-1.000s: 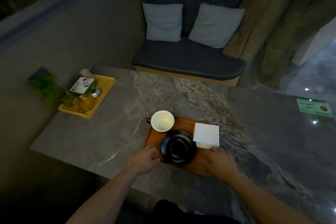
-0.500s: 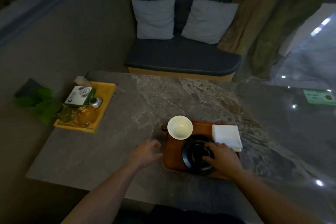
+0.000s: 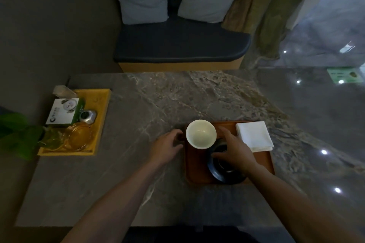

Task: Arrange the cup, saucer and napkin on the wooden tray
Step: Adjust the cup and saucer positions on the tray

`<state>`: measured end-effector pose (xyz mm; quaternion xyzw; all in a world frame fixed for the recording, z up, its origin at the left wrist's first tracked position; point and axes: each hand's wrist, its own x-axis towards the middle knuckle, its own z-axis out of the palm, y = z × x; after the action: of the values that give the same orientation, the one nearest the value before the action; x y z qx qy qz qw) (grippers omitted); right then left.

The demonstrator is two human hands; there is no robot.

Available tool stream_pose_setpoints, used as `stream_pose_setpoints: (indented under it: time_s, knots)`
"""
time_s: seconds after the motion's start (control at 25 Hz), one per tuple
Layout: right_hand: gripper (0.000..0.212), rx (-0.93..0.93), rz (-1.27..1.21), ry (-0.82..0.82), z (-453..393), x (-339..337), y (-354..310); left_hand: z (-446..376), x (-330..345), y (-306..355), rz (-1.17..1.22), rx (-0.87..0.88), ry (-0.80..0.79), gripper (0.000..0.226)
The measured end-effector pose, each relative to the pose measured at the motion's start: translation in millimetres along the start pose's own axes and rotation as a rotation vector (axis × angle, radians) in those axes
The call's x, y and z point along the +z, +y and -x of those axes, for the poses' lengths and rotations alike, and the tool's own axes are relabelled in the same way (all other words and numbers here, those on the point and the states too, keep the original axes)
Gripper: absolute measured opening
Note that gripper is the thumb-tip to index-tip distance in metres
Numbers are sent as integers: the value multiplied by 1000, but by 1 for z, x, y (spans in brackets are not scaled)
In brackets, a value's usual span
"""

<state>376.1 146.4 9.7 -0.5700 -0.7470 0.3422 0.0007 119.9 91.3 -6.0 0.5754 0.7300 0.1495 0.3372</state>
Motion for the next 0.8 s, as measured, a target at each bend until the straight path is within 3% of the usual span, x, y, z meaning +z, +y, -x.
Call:
stream_pose_setpoints:
  time_s: [0.16,0.28,0.8]
  knots:
    - [108,-31,-41,-45,-21,2,-5,-10,4,-4,42,-39,28,30]
    - [101,-66,-93,-55,-30,4,-6,-17,4,-7,34,-41,30,23]
    - [82,7,-114,29,-34,14,-12,-61,-21,5,-83,-5,-32,27]
